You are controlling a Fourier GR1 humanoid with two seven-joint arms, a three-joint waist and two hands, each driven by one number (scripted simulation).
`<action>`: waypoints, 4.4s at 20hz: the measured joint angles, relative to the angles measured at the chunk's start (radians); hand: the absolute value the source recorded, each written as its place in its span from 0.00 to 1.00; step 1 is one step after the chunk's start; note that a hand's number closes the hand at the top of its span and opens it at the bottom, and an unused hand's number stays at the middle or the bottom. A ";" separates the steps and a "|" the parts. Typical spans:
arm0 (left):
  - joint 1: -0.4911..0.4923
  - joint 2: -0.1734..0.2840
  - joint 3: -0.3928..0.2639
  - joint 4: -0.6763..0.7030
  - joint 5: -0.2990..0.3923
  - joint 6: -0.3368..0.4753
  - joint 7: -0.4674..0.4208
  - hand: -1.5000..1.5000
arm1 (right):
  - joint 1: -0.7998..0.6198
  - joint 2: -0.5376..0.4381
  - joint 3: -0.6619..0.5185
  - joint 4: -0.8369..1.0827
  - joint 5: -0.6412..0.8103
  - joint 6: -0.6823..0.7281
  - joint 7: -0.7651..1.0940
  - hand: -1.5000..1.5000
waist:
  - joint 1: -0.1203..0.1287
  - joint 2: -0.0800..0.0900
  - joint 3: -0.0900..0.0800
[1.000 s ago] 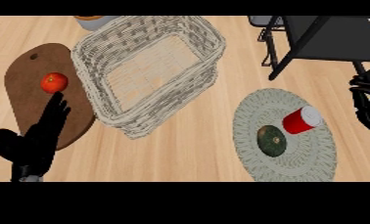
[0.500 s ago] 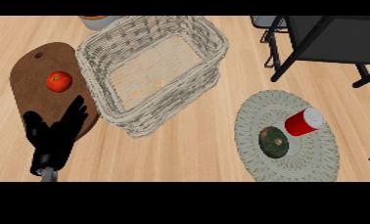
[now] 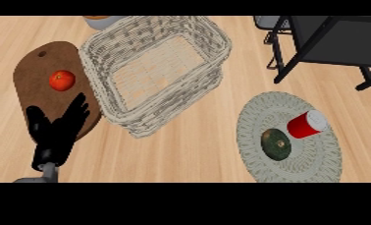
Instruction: Pick the squash from the placemat and place it in the tiered shelf
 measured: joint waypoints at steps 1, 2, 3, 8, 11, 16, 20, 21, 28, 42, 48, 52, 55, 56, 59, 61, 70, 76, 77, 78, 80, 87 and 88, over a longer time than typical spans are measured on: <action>-0.001 0.002 0.005 0.001 0.005 -0.006 0.001 0.50 | 0.012 -0.009 0.011 -0.045 0.016 -0.009 0.043 0.00 | 0.002 0.000 0.000; -0.007 0.004 0.006 0.002 0.004 -0.006 0.009 0.50 | 0.018 -0.025 0.018 -0.094 0.031 -0.021 0.098 0.00 | 0.004 0.001 -0.001; -0.006 0.002 0.003 -0.006 0.001 -0.003 0.016 0.50 | 0.033 -0.036 0.024 -0.145 0.049 -0.033 0.149 0.00 | 0.006 0.001 -0.001; -0.023 -0.006 0.003 -0.002 -0.001 -0.009 0.026 0.50 | -0.012 -0.062 0.082 -0.321 0.142 -0.139 0.469 0.00 | 0.020 0.004 -0.002; -0.037 -0.012 0.002 0.017 -0.005 -0.018 0.024 0.50 | -0.079 -0.072 0.132 -0.386 0.222 -0.198 0.661 0.00 | 0.026 0.005 -0.001; -0.054 -0.020 0.001 0.025 -0.015 -0.020 0.038 0.50 | -0.215 -0.074 0.250 -0.411 0.394 -0.247 0.938 0.00 | 0.034 0.006 0.001; -0.055 -0.024 0.006 0.026 -0.025 -0.024 0.032 0.50 | -0.346 -0.044 0.347 -0.383 0.480 -0.218 1.120 0.00 | 0.035 0.006 0.001; -0.054 -0.023 0.008 0.026 -0.025 -0.030 0.027 0.50 | -0.377 -0.032 0.376 -0.361 0.501 -0.206 1.143 0.00 | 0.036 0.006 0.000; -0.061 -0.028 0.032 0.045 -0.029 -0.044 0.034 0.50 | -0.494 0.058 0.508 -0.297 0.647 -0.134 1.285 0.00 | 0.027 0.002 0.003; -0.056 -0.057 0.060 0.035 -0.058 -0.055 0.028 0.50 | -0.521 0.245 0.563 -0.187 0.890 -0.092 1.318 0.00 | 0.019 0.001 0.002; -0.057 -0.061 0.073 0.040 -0.070 -0.065 0.021 0.50 | -0.540 0.311 0.549 -0.087 0.963 -0.091 1.294 0.00 | 0.019 -0.003 -0.004; -0.048 -0.067 0.074 0.027 -0.074 -0.074 0.024 0.50 | -0.555 0.341 0.524 -0.002 1.012 -0.107 1.265 0.00 | 0.020 -0.005 -0.008; -0.054 -0.075 0.074 0.029 -0.085 -0.067 0.037 0.50 | -0.559 0.358 0.509 0.061 1.045 -0.129 1.226 0.00 | 0.019 -0.007 -0.010; -0.053 -0.078 0.076 0.030 -0.087 -0.068 0.033 0.50 | -0.568 0.364 0.502 0.064 1.054 -0.124 1.227 0.00 | 0.019 -0.007 -0.010; -0.046 -0.080 0.085 0.033 -0.088 -0.080 0.014 0.50 | -0.564 0.372 0.473 0.106 1.056 -0.147 1.172 0.00 | 0.018 -0.008 -0.010; -0.052 -0.079 0.087 0.043 -0.093 -0.085 0.015 0.50 | -0.591 0.394 0.464 0.145 1.066 -0.160 1.151 0.00 | 0.019 -0.009 -0.010; -0.046 -0.100 0.086 0.018 -0.111 -0.073 0.029 0.50 | -0.626 0.425 0.448 0.246 1.030 -0.116 1.044 1.00 | 0.024 -0.006 -0.008; -0.055 -0.102 0.096 0.041 -0.112 -0.088 0.023 0.50 | -0.640 0.442 0.492 0.315 1.025 -0.056 0.951 1.00 | 0.022 -0.005 -0.002; -0.053 -0.097 0.101 0.031 -0.110 -0.093 0.037 0.50 | -0.635 0.445 0.488 0.311 1.023 -0.056 0.933 1.00 | 0.022 -0.005 -0.003; -0.065 -0.095 0.104 0.041 -0.110 -0.095 0.043 0.50 | -0.650 0.463 0.494 0.323 1.036 -0.064 0.933 1.00 | 0.021 -0.005 -0.004; -0.065 -0.093 0.112 0.041 -0.112 -0.097 0.046 0.50 | -0.637 0.472 0.494 0.322 1.046 -0.084 0.891 1.00 | 0.020 -0.005 -0.003; -0.065 -0.103 0.113 0.040 -0.120 -0.097 0.033 0.50 | -0.698 0.391 0.466 0.316 0.918 0.077 0.692 1.00 | 0.022 0.001 0.002; -0.065 -0.107 0.111 0.049 -0.125 -0.098 0.020 0.50 | -0.708 0.368 0.463 0.315 0.901 0.108 0.652 1.00 | 0.021 0.001 0.003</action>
